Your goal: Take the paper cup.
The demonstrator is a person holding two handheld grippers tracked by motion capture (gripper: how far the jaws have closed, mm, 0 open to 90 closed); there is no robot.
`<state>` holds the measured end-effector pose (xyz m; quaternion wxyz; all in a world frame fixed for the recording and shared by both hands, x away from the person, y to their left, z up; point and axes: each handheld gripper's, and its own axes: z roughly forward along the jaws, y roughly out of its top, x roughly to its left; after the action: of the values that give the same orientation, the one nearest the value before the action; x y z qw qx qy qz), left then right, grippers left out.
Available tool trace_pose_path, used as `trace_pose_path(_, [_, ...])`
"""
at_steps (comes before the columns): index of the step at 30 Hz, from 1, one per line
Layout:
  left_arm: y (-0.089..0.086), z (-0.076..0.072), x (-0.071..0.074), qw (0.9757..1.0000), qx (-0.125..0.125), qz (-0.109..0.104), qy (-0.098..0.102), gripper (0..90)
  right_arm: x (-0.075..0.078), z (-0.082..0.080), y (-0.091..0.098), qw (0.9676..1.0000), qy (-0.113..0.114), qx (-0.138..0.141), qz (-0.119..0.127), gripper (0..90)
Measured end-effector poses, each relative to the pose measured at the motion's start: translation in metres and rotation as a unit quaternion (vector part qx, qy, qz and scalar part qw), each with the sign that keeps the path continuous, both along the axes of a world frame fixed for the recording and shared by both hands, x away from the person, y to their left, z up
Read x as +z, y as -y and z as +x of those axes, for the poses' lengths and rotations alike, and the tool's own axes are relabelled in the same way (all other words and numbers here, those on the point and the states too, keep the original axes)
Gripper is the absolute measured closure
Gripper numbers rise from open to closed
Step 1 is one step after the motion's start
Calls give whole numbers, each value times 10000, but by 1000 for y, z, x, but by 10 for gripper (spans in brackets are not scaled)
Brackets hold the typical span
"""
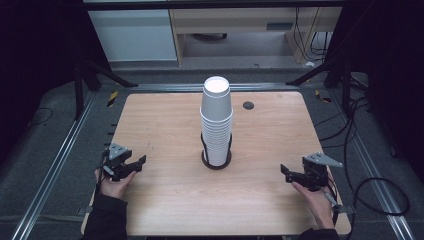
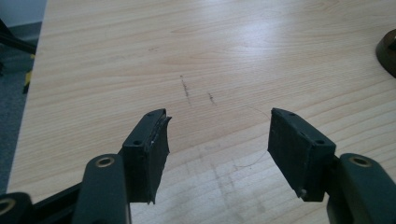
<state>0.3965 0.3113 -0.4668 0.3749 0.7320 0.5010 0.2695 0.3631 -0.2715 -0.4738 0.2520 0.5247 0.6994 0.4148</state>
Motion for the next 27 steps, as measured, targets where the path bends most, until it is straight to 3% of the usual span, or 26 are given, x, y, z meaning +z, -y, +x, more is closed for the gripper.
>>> trace_pose_path(5, [1,-1,2,9998,-3,-156,-146,314,5,-2,-4,9998,128,135,-4,129])
trace_pose_path(12, [5,-2,7,9991,-230,-341,-100,250,25,-2,-13,9986,366,361,106,136])
trace_pose_path(17, [9,-1,6,9987,-389,-291,-161,215,49,-1,-18,9966,619,501,200,134])
trace_pose_path(18, [9,-1,6,9984,-413,-323,-192,208,61,-1,-21,9951,777,571,237,133])
trace_pose_path(19, [9,-1,6,9984,-413,-323,-192,203,61,-1,-21,9951,777,571,237,133])
trace_pose_path(20, [9,-2,6,9983,-427,-357,-194,203,75,-1,-25,9930,948,642,289,130])
trace_pose_path(27, [11,-1,6,9976,-488,-405,-259,206,112,2,-36,9867,1346,809,414,123])
